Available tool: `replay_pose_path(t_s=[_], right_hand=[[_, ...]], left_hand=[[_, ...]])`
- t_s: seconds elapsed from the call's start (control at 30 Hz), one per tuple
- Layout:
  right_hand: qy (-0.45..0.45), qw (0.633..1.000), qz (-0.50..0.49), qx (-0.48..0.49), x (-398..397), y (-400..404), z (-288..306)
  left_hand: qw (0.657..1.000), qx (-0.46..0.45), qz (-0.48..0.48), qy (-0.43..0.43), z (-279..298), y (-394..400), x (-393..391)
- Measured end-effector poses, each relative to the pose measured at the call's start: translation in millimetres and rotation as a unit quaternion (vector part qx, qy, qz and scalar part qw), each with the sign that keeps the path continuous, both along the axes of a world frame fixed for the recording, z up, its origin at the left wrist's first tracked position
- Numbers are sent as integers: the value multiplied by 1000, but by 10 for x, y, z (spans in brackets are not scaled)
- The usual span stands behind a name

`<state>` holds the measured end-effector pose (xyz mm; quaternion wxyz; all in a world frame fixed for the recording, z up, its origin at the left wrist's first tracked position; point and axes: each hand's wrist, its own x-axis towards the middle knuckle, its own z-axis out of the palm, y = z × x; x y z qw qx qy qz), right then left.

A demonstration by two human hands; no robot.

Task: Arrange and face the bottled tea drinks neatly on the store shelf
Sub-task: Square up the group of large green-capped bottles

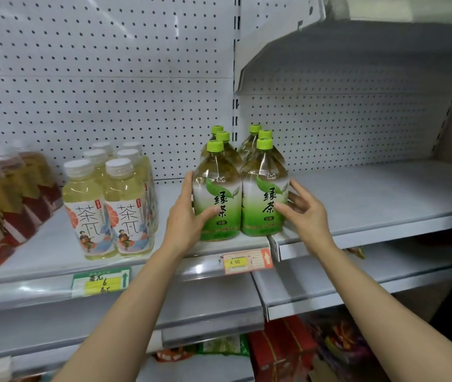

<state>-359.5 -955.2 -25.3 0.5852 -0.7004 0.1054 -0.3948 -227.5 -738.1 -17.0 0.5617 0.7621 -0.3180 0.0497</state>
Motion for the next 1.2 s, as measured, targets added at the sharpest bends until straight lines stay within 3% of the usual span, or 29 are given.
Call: replay_pose_path(t_s=[0.23, 0.4, 0.57, 0.73, 0.9, 1.2], right_hand=[[-5, 999, -10, -50, -5, -54, 45], [8, 999, -23, -36, 246, -265, 440], [110, 992, 45, 36, 448, -463, 781], [150, 980, 101, 89, 565, -617, 771], [154, 978, 108, 94, 582, -650, 781], [167, 976, 121, 68, 785, -542, 689]], left_hand=[[1000, 8, -11, 15, 194, 99, -147], [998, -25, -12, -55, 1003, 67, -94], [992, 104, -38, -62, 1597, -245, 441], [977, 197, -76, -15, 1620, -553, 627], [983, 175, -46, -39, 1605, -607, 766], [989, 140, -46, -4, 1579, -339, 906]])
